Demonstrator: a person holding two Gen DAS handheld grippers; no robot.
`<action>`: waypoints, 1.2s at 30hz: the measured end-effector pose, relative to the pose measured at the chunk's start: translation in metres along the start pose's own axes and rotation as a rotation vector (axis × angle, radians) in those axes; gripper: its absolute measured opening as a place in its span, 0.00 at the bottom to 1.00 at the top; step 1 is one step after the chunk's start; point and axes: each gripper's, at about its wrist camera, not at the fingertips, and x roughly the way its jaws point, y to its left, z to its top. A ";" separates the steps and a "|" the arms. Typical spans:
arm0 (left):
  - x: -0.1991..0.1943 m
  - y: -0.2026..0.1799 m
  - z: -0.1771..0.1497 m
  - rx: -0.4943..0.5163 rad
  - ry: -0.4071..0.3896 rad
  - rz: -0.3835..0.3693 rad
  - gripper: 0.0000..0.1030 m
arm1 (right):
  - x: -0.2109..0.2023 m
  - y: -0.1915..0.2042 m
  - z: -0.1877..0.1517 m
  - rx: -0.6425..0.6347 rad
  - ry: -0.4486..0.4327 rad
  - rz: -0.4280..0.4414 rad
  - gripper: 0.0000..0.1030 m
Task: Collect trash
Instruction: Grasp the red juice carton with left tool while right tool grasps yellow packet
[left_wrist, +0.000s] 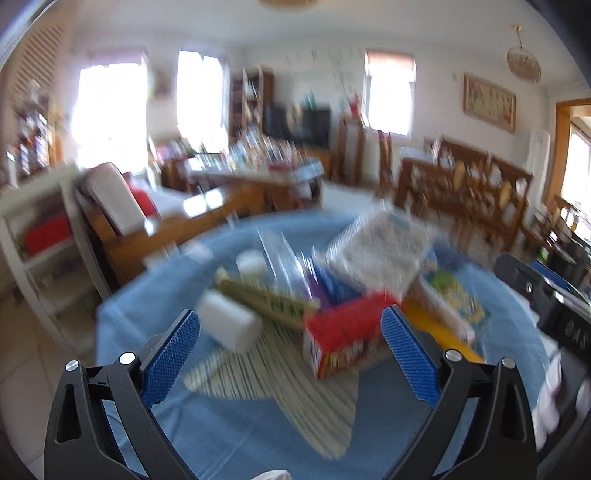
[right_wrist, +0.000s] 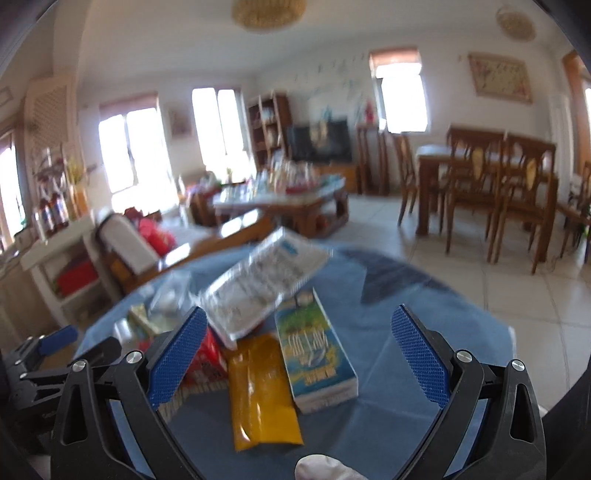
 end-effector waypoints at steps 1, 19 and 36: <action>0.004 0.005 0.000 0.002 0.044 -0.005 0.95 | 0.009 -0.002 0.001 -0.014 0.089 0.013 0.95; 0.009 0.028 -0.007 0.129 0.198 -0.250 0.95 | 0.023 0.014 -0.038 -0.157 0.374 0.295 0.77; 0.056 -0.018 0.020 0.221 0.249 -0.424 0.94 | 0.054 0.024 -0.040 -0.158 0.466 0.347 0.29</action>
